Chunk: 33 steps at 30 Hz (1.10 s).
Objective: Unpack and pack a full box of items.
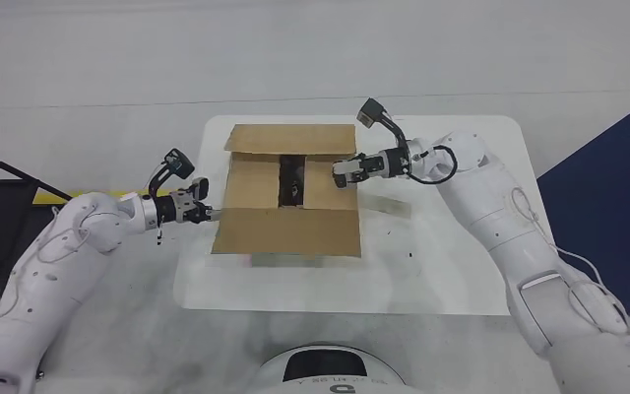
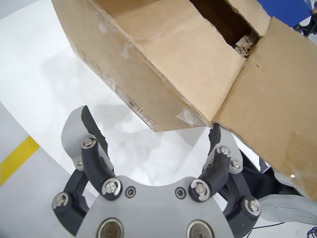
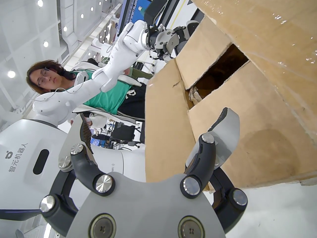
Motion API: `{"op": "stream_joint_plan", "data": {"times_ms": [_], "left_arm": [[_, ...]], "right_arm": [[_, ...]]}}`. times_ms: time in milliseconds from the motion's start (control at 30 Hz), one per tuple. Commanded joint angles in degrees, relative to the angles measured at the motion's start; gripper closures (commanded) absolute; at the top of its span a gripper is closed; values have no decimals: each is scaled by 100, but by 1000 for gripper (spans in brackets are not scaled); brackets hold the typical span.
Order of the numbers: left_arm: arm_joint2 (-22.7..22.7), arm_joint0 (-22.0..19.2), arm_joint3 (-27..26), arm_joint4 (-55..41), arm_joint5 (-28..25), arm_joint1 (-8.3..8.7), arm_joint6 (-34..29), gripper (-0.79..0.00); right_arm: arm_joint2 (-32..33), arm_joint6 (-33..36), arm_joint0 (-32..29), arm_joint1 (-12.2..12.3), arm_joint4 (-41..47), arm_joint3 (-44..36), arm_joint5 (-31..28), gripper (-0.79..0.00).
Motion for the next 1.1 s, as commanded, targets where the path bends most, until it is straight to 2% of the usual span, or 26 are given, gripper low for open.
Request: {"op": "stream_joint_plan", "data": {"times_ms": [0,133,233,433,500,567,767,900,1067], "left_arm": [[49,-37,-42,2,-89,-24,-10,-785],[116,-91,-85,32,-218,-59,-64,-785],[125,-78,-58,-203,-328,-79,-31,-785],[74,-64,60,-1132,-496,-97,-91,-785],[104,-135,70,-1356,-183,-114,-281,-785],[170,-224,33,-1509,399,-158,-394,-785],[432,-477,-114,-1653,1606,-335,-352,-785],[594,-623,-106,-1511,2044,-439,-320,-785],[655,-760,53,-1539,2159,-525,-354,-785]], "right_arm": [[283,-330,-180,52,171,-201,-461,-785],[1106,-1513,-1072,227,630,-1017,-1689,-785],[1569,-1780,-1699,384,546,-1564,-1955,-785],[2031,-1677,-2318,550,470,-2031,-1851,-785],[2108,-1606,-2422,576,511,-2105,-1781,-785],[2138,-1453,-2457,601,481,-2153,-1599,-785],[1996,-1315,-2289,618,-86,-2316,-842,-785],[1844,-1268,-2165,594,-79,-2257,-618,-785],[1480,-1494,-1771,506,-361,-1766,-198,-785]]}}
